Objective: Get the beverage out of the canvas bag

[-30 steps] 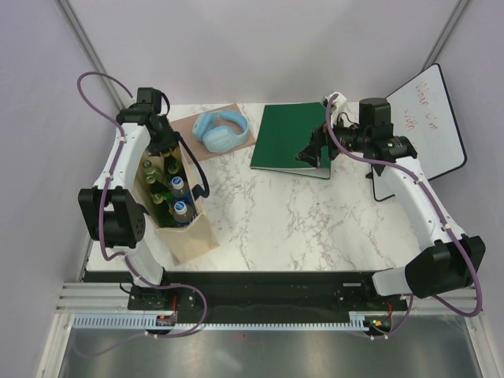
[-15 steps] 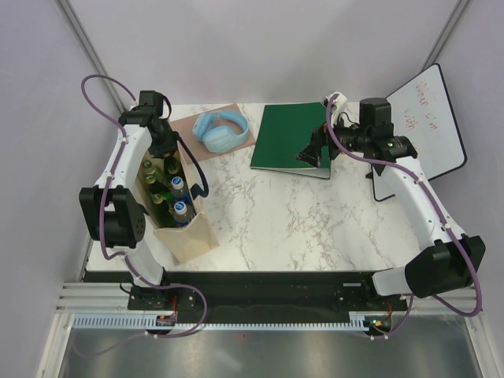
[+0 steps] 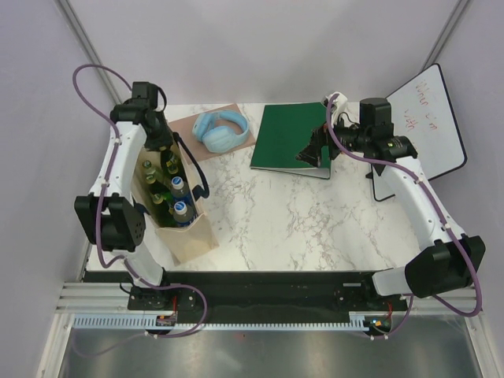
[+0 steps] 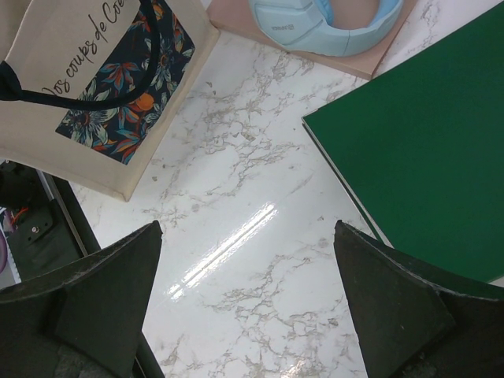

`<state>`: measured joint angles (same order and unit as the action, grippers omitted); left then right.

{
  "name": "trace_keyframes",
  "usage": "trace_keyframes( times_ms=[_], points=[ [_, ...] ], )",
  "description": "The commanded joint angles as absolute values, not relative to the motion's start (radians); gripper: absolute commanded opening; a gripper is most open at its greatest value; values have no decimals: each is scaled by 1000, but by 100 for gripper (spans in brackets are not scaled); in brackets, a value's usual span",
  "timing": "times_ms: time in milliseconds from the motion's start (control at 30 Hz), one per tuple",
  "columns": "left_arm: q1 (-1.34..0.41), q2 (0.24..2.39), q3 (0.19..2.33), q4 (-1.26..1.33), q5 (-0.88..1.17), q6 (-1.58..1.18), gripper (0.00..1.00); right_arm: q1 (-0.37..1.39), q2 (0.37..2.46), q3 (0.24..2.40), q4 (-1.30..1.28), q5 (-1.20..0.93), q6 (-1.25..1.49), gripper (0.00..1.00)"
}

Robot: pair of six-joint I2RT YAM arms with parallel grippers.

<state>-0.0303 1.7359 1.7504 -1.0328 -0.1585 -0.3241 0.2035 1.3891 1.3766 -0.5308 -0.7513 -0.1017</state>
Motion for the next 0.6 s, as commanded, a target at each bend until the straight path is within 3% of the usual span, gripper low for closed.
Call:
trace_keyframes(
  times_ms=[0,567],
  points=[
    [-29,1577,1965,-1037,-219,-213,2,199,1391,1381,-506,-773,-112,98],
    [-40,1433,2269,-1123,-107,-239,2,199,1443,1425,-509,-821,-81,98]
  ],
)
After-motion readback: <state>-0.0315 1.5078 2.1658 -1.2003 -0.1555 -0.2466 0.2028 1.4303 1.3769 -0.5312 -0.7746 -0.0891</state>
